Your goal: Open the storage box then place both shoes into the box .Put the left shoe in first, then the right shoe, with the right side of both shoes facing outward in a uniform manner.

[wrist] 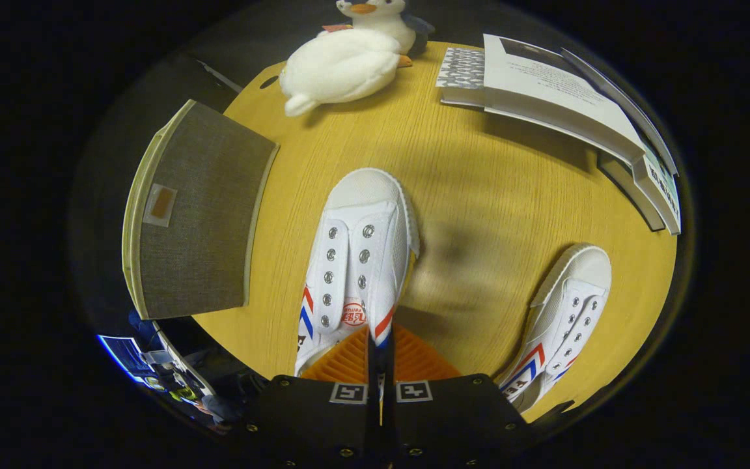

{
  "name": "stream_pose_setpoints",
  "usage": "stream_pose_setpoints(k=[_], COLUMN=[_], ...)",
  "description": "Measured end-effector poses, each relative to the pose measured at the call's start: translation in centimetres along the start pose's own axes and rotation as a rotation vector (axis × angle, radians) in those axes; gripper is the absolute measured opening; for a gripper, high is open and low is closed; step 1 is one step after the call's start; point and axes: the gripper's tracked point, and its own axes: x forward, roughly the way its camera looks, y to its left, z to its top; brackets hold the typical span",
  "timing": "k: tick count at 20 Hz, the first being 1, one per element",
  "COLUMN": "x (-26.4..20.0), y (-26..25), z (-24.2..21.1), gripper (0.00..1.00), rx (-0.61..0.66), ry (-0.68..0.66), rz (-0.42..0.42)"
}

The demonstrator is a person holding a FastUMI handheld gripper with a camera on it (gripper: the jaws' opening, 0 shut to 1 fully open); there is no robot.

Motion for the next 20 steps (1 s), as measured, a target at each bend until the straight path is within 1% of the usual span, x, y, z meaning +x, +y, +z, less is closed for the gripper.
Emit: stream_pose_setpoints(k=[5, 12, 16, 20], x=[-5.1, -12.3, -14.4, -15.1], y=[2.1, 8.1, 12.3, 16.7], z=[1.2, 5.0, 7.1, 8.8], gripper=[0.02, 0.02, 0.02, 0.02], rx=[-0.022, -0.101, -0.15, -0.197], ry=[-0.043, -0.153, -0.192, -0.21], rz=[0.021, 0.074, 0.107, 0.136])
